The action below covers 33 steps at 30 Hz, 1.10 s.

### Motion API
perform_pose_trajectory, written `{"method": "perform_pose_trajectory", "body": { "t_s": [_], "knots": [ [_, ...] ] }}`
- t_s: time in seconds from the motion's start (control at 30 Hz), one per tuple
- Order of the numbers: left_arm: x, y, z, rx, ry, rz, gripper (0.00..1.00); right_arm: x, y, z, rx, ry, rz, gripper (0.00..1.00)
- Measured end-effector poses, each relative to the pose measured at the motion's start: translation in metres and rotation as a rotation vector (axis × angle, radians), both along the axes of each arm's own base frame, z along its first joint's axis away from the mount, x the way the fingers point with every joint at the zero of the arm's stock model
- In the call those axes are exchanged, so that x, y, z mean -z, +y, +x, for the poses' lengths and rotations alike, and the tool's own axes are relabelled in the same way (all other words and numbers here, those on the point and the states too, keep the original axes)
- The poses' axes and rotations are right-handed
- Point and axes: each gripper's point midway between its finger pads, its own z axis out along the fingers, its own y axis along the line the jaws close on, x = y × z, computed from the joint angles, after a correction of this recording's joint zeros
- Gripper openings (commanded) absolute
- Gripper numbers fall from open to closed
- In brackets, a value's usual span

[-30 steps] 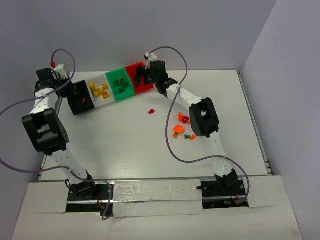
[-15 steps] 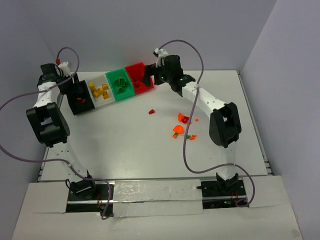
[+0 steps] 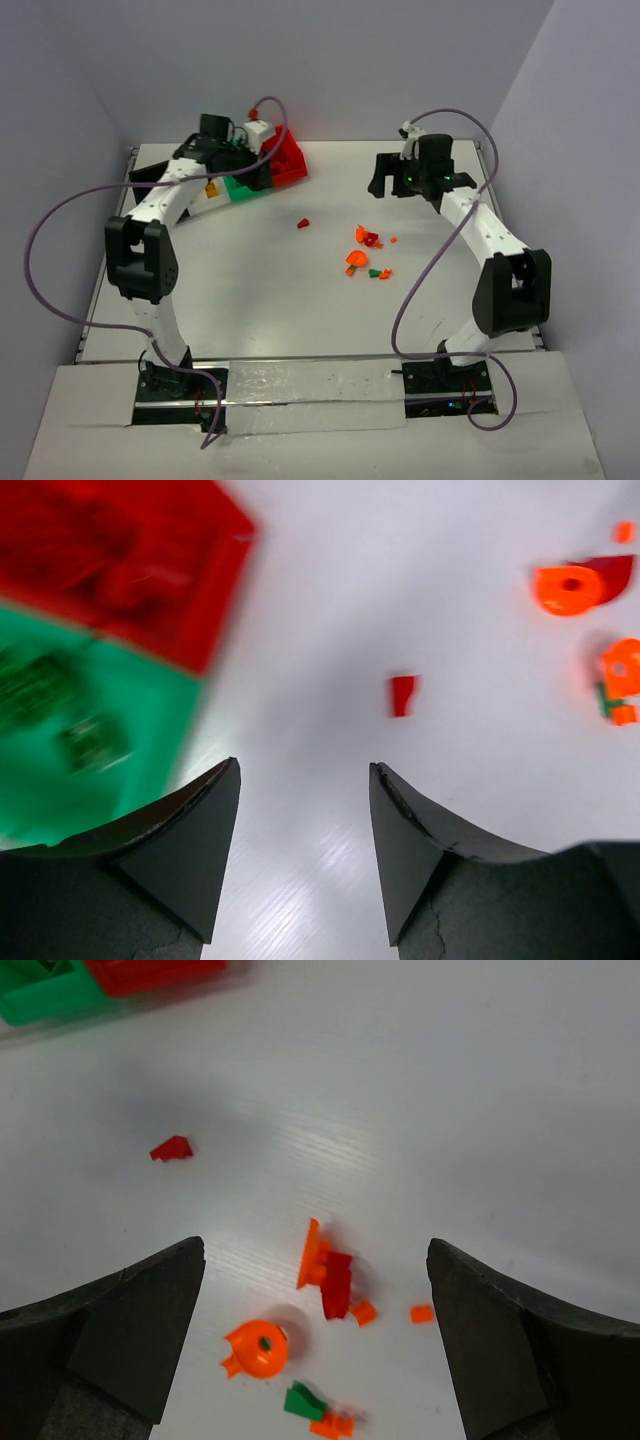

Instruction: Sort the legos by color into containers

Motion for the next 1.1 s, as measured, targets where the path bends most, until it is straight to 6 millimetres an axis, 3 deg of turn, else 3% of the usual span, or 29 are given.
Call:
{"method": "perform_pose_trajectory", "body": {
  "t_s": [0.07, 0.13, 0.33, 0.47, 0.6, 0.93, 1.1],
  "knots": [
    [0.010, -0.041, -0.014, 0.084, 0.025, -0.004, 0.65, -0.004, -0.019, -0.011, 0.030, -0.004, -0.013, 0.99],
    [0.026, -0.066, -0.025, 0.134, 0.058, 0.003, 0.66, -0.008, -0.031, -0.020, 0.049, -0.009, -0.025, 0.99],
    [0.091, -0.105, -0.043, 0.211, 0.178, 0.072, 0.67, -0.010, -0.055, -0.036, 0.082, 0.006, -0.050, 0.99],
    [0.132, -0.113, -0.051, 0.229, 0.247, 0.135, 0.67, 0.000, -0.065, -0.044, 0.097, 0.044, -0.059, 0.99],
    [0.152, -0.115, -0.053, 0.233, 0.268, 0.179, 0.64, 0.013, -0.069, -0.053, 0.102, 0.093, -0.061, 0.99],
    [0.157, -0.116, -0.043, 0.204, 0.223, 0.229, 0.35, 0.015, -0.070, -0.057, 0.099, 0.110, -0.055, 0.99],
    [0.158, -0.117, -0.038, 0.193, 0.190, 0.247, 0.12, 0.015, -0.071, -0.057, 0.086, 0.103, -0.071, 0.98]
  ]
}}
